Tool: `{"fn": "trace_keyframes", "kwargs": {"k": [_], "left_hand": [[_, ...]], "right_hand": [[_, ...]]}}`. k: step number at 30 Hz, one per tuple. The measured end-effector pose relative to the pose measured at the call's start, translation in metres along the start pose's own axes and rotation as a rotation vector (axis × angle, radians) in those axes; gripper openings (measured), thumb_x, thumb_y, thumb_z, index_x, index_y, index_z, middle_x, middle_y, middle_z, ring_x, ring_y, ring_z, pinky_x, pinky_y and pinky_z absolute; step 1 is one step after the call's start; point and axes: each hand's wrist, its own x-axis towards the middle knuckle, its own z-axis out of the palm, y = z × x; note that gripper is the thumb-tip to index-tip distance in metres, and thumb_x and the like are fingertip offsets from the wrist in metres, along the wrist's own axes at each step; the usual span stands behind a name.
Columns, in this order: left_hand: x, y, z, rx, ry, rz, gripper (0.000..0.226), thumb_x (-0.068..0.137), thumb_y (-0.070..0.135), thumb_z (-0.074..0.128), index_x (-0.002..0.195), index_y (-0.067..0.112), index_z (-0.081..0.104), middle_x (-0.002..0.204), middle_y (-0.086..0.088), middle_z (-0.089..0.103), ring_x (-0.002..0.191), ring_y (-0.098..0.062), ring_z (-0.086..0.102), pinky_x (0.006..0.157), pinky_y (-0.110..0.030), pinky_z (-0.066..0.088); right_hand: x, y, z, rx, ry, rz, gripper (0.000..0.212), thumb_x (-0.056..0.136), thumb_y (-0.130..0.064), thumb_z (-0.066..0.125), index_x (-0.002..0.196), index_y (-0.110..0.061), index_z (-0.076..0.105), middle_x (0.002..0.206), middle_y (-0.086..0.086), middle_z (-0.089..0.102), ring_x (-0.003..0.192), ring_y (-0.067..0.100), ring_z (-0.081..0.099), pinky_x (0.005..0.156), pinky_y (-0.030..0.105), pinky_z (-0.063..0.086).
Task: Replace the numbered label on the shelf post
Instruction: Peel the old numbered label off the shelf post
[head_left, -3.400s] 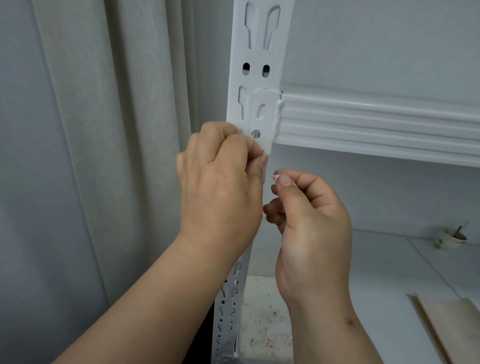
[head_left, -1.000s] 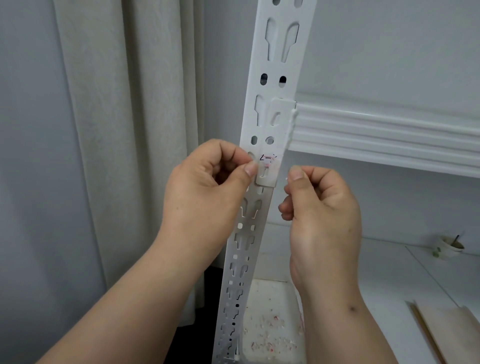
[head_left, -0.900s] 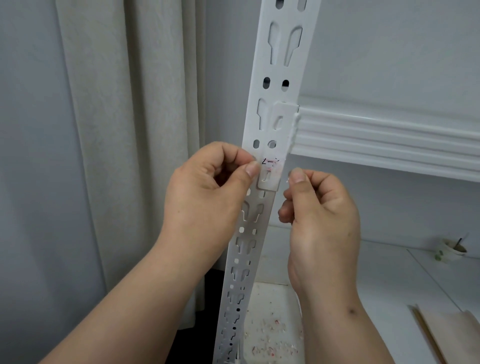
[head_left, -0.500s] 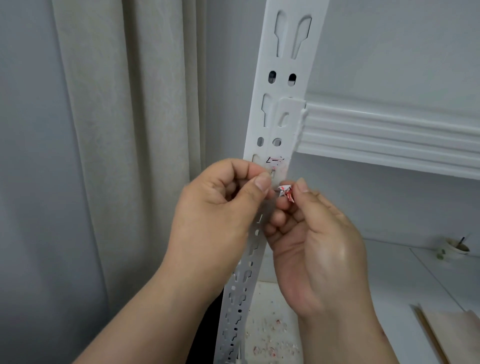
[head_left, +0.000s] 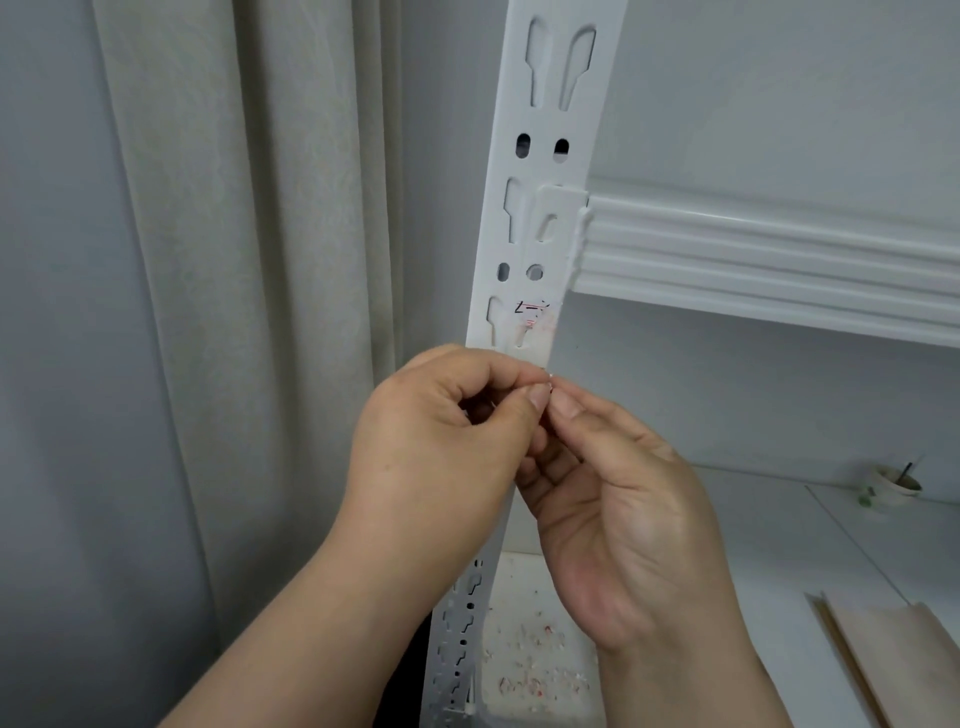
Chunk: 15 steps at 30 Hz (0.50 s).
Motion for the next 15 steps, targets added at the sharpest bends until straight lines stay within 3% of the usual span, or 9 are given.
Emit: {"fn": "trace_keyframes", "kwargs": {"k": [7, 9, 15], "left_hand": [[-0.001, 0.002, -0.001, -0.003, -0.100, -0.020, 0.020, 0.079, 0.000, 0.074, 0.069, 0.018, 0.072, 0.063, 0.001, 0.068, 0.054, -0.008, 0.063, 0.057, -0.025, 0.056], [-0.002, 0.003, -0.002, -0.024, -0.135, -0.034, 0.021, 0.078, -0.002, 0.074, 0.068, 0.016, 0.069, 0.057, 0.004, 0.064, 0.052, -0.005, 0.061, 0.056, -0.020, 0.053], [-0.008, -0.001, -0.001, -0.189, -0.187, -0.130, 0.024, 0.077, -0.006, 0.073, 0.067, 0.016, 0.071, 0.059, -0.001, 0.061, 0.055, -0.012, 0.062, 0.061, -0.024, 0.054]], "right_hand": [[-0.008, -0.006, -0.002, -0.127, 0.053, -0.007, 0.004, 0.068, -0.017, 0.068, 0.067, -0.012, 0.069, 0.064, 0.007, 0.065, 0.055, 0.014, 0.057, 0.058, 0.027, 0.047], [-0.010, -0.008, -0.002, -0.152, 0.071, 0.001, 0.007, 0.066, -0.016, 0.068, 0.059, -0.016, 0.068, 0.060, 0.005, 0.065, 0.052, 0.013, 0.055, 0.056, 0.025, 0.045], [-0.015, -0.011, -0.005, -0.181, -0.009, 0.049, 0.010, 0.068, -0.015, 0.062, 0.062, -0.013, 0.071, 0.066, 0.005, 0.071, 0.052, 0.010, 0.051, 0.056, 0.023, 0.043]]}}
